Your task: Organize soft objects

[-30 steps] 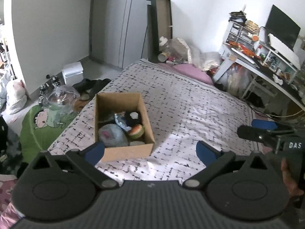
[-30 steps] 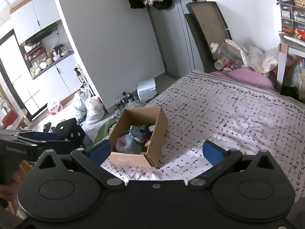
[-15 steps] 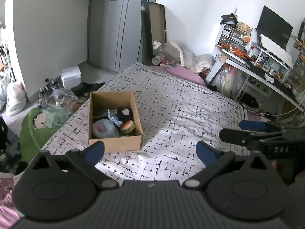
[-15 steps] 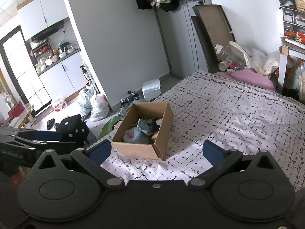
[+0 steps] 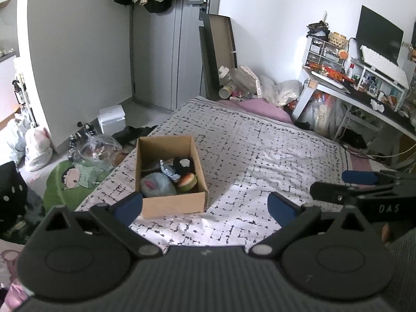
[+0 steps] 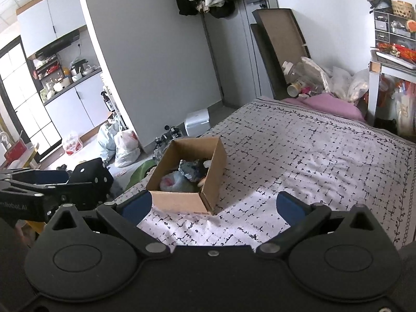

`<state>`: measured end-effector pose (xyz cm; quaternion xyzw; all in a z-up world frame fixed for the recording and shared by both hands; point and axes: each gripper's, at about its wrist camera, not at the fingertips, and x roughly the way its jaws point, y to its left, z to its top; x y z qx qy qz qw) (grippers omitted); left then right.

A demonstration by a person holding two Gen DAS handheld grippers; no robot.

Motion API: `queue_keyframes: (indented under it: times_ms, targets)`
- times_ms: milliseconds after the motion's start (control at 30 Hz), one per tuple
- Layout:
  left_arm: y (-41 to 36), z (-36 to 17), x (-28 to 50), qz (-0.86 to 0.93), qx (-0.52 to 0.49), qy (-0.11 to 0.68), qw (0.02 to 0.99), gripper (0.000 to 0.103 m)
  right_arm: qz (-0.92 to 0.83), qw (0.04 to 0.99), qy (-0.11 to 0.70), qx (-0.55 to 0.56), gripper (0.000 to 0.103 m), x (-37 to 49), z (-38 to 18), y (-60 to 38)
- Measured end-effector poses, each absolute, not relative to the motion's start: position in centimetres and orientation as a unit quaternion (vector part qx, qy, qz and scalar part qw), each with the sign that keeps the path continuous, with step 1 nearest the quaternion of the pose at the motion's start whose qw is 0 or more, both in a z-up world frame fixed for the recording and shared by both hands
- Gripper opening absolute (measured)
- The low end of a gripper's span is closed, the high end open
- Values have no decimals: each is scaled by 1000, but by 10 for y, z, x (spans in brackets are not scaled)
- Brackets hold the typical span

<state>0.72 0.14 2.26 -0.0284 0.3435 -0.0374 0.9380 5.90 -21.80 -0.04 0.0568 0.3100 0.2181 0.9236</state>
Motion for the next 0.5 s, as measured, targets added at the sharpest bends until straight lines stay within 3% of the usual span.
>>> queue_keyframes:
  times_ms: [500]
  targets:
    - [1, 21, 8, -28, -28, 346, 937, 102, 210, 931, 296, 41, 103, 61, 2, -218]
